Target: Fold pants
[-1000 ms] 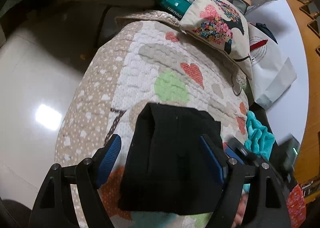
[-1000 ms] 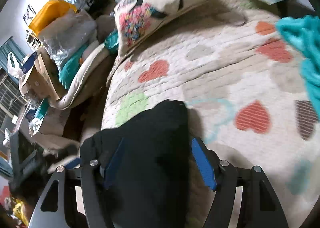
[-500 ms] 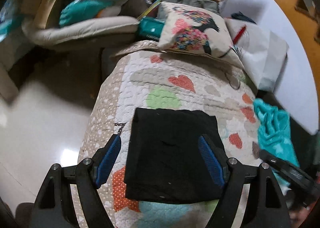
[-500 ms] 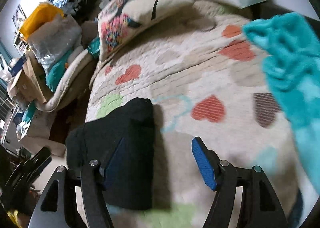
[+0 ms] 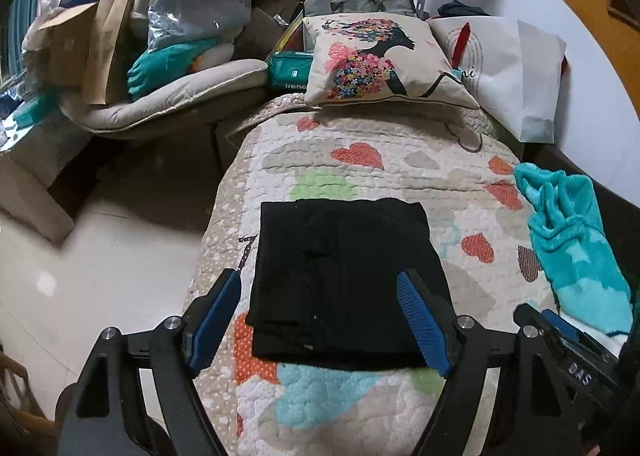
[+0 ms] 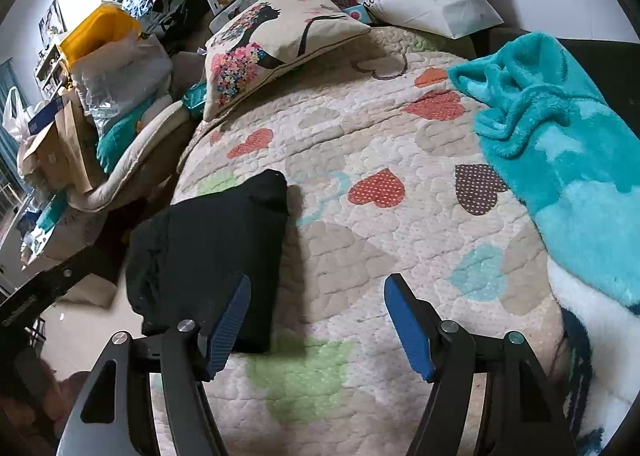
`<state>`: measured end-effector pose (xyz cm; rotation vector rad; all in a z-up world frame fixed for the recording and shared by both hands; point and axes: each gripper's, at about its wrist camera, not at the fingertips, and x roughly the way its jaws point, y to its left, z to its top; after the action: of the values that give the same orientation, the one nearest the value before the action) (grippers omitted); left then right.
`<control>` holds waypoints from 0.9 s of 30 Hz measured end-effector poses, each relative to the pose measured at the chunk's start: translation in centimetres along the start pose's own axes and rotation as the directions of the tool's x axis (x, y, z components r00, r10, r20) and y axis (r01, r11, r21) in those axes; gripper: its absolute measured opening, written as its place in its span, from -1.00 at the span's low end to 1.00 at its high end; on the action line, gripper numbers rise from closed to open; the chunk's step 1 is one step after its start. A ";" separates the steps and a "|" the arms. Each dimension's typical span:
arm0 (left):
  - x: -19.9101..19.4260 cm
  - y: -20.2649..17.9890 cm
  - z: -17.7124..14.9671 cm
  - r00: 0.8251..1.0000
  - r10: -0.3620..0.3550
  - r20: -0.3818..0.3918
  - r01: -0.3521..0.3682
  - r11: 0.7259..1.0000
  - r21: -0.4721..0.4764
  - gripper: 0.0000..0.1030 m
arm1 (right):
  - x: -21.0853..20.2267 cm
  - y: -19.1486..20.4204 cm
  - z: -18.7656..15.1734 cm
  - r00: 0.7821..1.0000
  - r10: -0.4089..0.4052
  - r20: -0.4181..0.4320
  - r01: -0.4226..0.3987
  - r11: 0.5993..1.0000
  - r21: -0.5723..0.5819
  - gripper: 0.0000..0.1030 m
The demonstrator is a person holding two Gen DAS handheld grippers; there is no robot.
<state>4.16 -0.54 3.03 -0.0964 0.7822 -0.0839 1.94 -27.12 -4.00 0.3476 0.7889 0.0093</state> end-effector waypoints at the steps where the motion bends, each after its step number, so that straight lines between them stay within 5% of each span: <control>1: -0.3 -0.2 -0.2 1.000 0.000 0.001 0.000 1.000 0.004 0.55 | 0.0 -0.2 0.0 1.000 0.009 -0.004 -0.009 1.000 0.012 0.45; 11: -1.6 -0.8 -1.1 1.000 -0.027 -0.002 0.027 0.999 -0.025 0.55 | 0.3 -0.9 -0.3 0.998 0.064 -0.021 -0.062 0.995 0.076 0.46; 27: -2.5 3.5 -2.3 0.999 0.036 0.012 -0.034 0.993 -0.112 0.55 | -0.6 3.7 -1.7 0.999 -0.033 0.018 0.035 0.990 -0.138 0.46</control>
<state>0.91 3.11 2.68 -0.1891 0.7743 -0.0062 0.78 -23.15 -3.57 0.2024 0.7743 0.0290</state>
